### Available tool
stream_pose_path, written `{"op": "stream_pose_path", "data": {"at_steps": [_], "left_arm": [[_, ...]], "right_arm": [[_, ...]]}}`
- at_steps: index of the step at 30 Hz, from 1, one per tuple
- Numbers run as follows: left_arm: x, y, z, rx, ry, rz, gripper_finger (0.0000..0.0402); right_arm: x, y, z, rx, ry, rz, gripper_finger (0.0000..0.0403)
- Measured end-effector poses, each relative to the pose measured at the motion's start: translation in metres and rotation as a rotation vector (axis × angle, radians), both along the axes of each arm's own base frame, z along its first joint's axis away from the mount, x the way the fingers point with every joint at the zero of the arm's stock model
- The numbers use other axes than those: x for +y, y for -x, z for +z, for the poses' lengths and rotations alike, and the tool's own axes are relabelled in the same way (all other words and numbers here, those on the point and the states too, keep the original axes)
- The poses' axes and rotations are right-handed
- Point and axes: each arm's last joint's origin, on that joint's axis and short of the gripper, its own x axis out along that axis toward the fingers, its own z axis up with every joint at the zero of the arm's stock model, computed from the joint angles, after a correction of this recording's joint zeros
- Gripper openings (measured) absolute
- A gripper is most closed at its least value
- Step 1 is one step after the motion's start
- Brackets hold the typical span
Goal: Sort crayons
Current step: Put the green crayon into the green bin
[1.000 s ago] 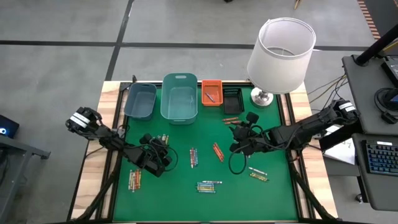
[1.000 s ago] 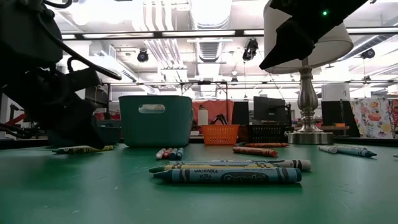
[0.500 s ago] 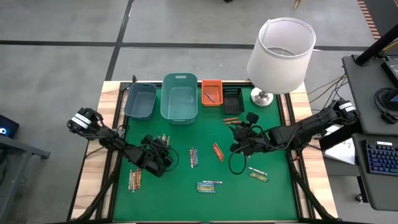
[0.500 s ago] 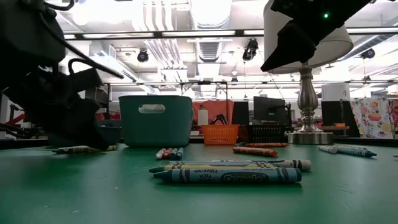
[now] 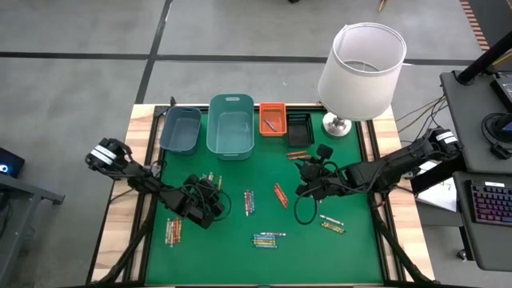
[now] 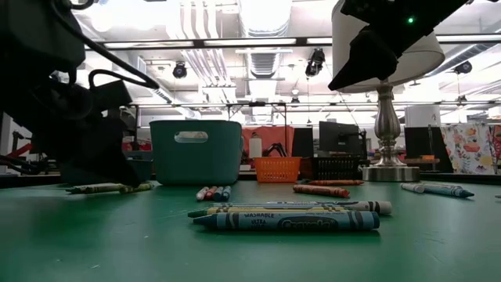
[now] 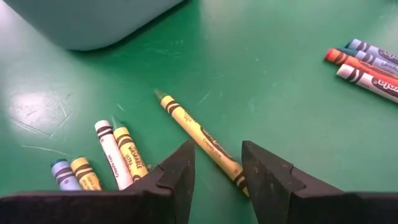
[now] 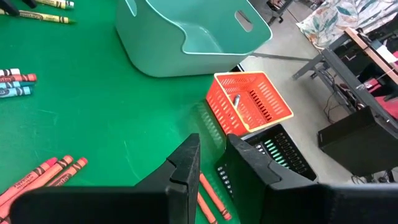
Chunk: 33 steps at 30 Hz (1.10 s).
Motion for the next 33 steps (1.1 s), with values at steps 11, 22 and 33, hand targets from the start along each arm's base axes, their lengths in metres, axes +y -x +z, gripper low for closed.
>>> {"op": "stream_pose_path", "data": {"at_steps": [11, 22, 33], "left_arm": [[-0.001, -0.005, -0.014, -0.033, -0.021, 0.039, 0.0115], [-0.003, -0.007, -0.014, -0.029, -0.003, 0.034, 0.0050], [-0.005, -0.010, -0.011, -0.018, -0.007, 0.011, 0.0004]], "right_arm": [[0.000, 0.000, 0.000, 0.002, 0.002, 0.001, 0.0068], [0.000, 0.000, 0.000, 0.002, 0.003, 0.001, 0.0068], [0.000, 0.000, 0.000, 0.010, 0.009, 0.007, 0.0068]]}}
